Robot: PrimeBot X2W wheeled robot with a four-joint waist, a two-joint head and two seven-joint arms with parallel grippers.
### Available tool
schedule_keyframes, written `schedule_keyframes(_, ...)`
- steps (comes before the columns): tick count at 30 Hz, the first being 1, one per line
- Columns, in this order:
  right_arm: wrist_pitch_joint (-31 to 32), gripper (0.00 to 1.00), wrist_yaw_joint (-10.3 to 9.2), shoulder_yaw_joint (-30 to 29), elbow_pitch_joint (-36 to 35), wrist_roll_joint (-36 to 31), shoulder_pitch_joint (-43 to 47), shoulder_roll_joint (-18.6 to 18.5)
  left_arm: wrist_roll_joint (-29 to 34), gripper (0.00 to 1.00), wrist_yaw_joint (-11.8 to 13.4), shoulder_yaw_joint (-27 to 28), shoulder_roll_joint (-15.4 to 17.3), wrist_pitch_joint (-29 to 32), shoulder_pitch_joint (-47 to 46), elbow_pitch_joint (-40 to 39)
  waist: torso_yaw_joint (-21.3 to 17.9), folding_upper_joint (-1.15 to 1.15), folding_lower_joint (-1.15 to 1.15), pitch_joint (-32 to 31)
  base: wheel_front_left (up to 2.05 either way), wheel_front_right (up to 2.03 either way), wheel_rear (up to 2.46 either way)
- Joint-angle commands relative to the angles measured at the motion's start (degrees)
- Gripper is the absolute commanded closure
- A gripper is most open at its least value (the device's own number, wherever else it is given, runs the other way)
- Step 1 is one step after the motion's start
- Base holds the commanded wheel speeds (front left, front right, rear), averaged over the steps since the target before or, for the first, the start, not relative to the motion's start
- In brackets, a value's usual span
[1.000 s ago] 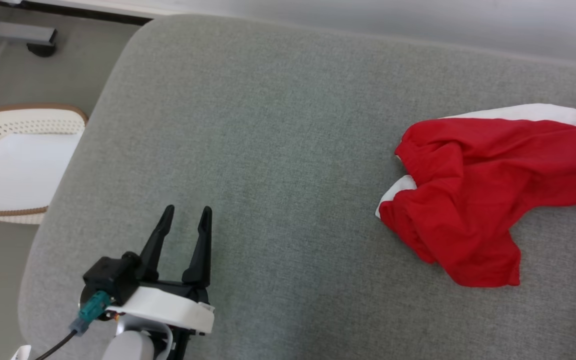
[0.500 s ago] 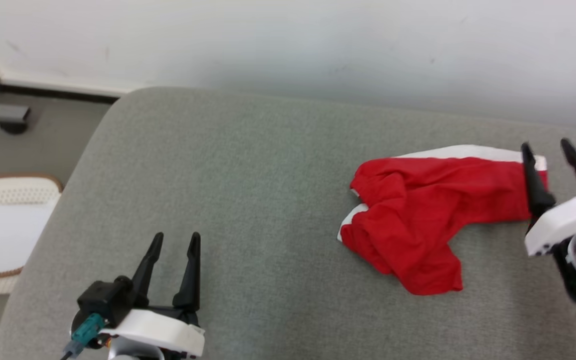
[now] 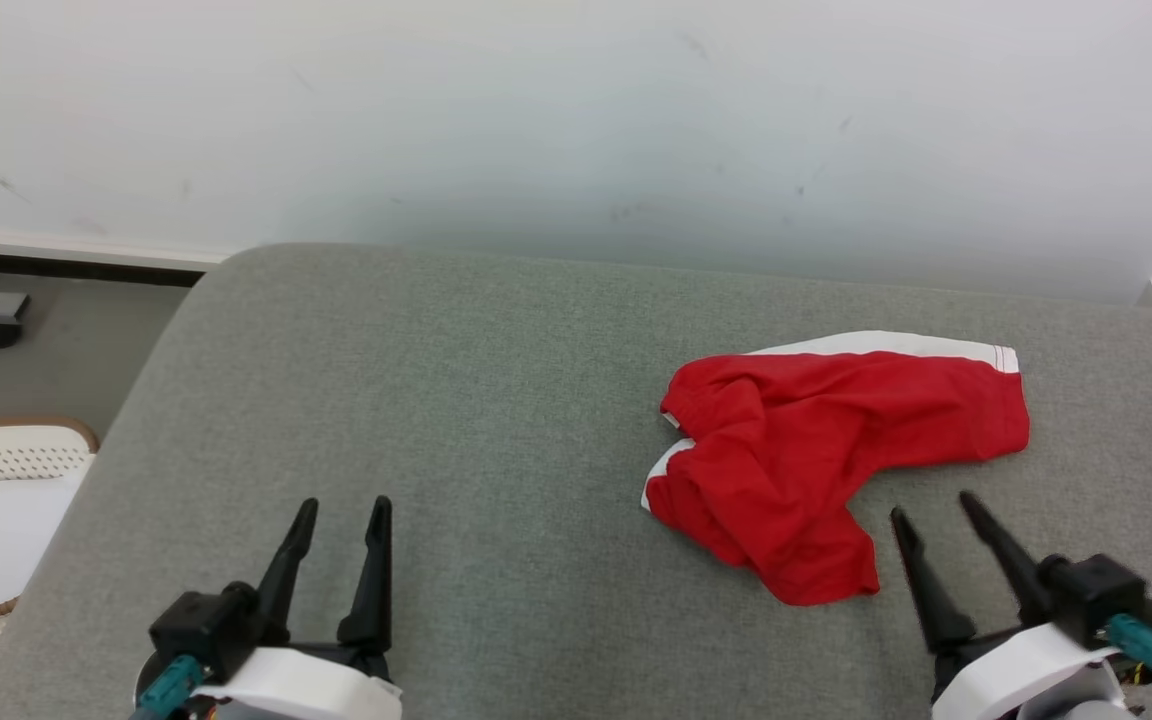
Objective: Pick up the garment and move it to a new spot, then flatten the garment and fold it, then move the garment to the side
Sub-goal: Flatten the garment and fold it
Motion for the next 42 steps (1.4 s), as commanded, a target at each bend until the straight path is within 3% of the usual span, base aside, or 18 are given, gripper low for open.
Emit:
schedule_keyframes(1,0.91,0.00,-0.05,1.22,0.83,-0.86,0.84,-0.01,0.23,0.00,0.11,0.00,0.22,0.02,0.51,0.24,0.11,0.00,0.00,-0.16,0.00,0.00,0.00)
schedule_keyframes(11,9.12,0.00,-0.05,10.58,7.34,-4.28,-2.06,1.32,-1.57,0.00,0.37,-1.32,0.23,0.02,-0.02,0.46,2.55,0.00,0.00,0.11,0.00,0.00,0.00)
schedule_keyframes(19,11.82,0.00,-0.05,10.99,15.65,-5.40,-5.75,3.62,-2.83,0.00,0.65,-1.85,0.22,0.02,-0.54,0.70,5.29,0.00,0.00,0.77,0.00,0.00,0.00)
schedule_keyframes(20,12.41,0.33,-0.07,10.84,16.96,-5.34,-5.98,3.80,-2.74,0.00,0.65,-1.90,0.22,0.02,-0.55,0.71,5.54,0.00,0.00,0.80,0.00,0.00,0.00)
schedule_keyframes(21,13.23,0.51,-0.08,10.62,18.55,-4.97,-6.13,4.20,-2.79,0.00,0.68,-1.93,0.22,0.02,-0.58,0.74,5.81,0.00,0.00,0.82,0.00,0.00,0.00)
schedule_keyframes(22,13.90,0.60,-0.08,10.69,19.94,-5.17,-6.40,4.41,-2.82,0.00,0.71,-1.95,0.22,0.02,-0.58,0.76,6.00,0.00,0.00,0.79,0.00,0.00,0.00)
schedule_keyframes(23,14.11,0.87,-0.08,10.57,21.12,-5.34,-6.55,4.58,-2.81,0.00,0.75,-1.83,0.23,0.02,-0.57,0.75,6.17,0.00,0.00,0.84,0.00,0.00,0.00)
schedule_keyframes(24,14.19,1.00,-0.08,10.37,22.13,-5.40,-6.66,4.80,-2.79,0.00,0.76,-1.73,0.23,0.02,-0.54,0.73,6.25,0.00,0.00,0.87,0.00,0.00,0.00)
schedule_keyframes(30,11.23,1.00,-0.08,9.68,23.32,-5.95,-8.15,4.75,-2.39,0.00,0.83,-1.15,0.22,0.02,-0.10,0.46,5.74,0.00,0.00,1.18,0.00,0.00,0.00)
schedule_keyframes(35,8.05,1.00,-0.09,7.29,19.75,-5.30,-8.76,3.52,-2.04,0.00,0.91,-1.06,0.23,0.02,0.25,0.26,4.07,0.00,0.00,1.21,0.00,0.00,0.00)
schedule_keyframes(39,10.67,1.00,-0.09,6.51,12.32,-1.36,-5.77,1.25,-1.42,0.00,0.84,-0.59,0.23,0.02,0.82,0.31,1.81,0.00,0.00,1.21,0.00,0.00,0.00)
schedule_keyframes(42,17.00,1.00,-0.09,6.77,0.87,5.28,-1.86,-4.05,-1.62,0.00,0.67,-0.66,0.23,0.02,1.01,0.27,-0.24,0.00,0.00,1.26,0.00,0.00,0.00)
